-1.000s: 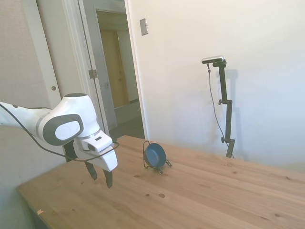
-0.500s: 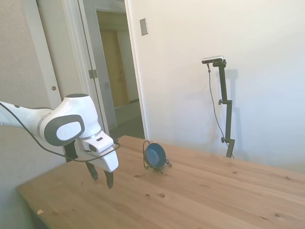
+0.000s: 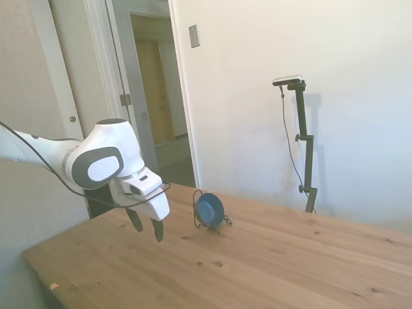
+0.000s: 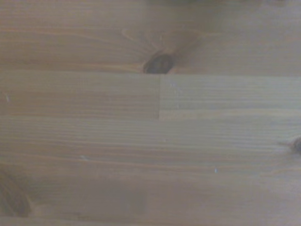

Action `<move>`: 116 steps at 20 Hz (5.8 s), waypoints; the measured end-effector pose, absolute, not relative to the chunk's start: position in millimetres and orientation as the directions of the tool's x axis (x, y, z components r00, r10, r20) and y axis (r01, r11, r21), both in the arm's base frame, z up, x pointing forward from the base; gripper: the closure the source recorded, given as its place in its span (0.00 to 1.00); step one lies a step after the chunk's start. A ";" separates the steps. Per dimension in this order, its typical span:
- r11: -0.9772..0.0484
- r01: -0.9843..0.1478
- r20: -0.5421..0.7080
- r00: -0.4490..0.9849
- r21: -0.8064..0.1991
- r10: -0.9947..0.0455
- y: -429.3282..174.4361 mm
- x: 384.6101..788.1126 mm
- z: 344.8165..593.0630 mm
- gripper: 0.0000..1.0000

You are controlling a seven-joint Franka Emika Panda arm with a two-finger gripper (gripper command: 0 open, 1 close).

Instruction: Unload the bowl

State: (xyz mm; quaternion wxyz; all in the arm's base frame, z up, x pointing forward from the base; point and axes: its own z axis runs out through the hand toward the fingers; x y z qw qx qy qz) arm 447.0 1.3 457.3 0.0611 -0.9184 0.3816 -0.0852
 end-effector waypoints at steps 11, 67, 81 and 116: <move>-0.697 -0.685 0.136 0.686 -0.211 -0.715 -6.2 515.4 475.4 0.00; -0.671 -0.633 -0.004 0.728 -0.386 -0.685 -21.8 653.3 484.2 0.00; -0.628 -0.664 -0.157 0.727 -0.406 -0.668 -58.6 675.7 469.8 0.00; -0.664 -0.643 -0.241 0.763 -0.382 -0.600 -66.0 689.8 432.9 1.00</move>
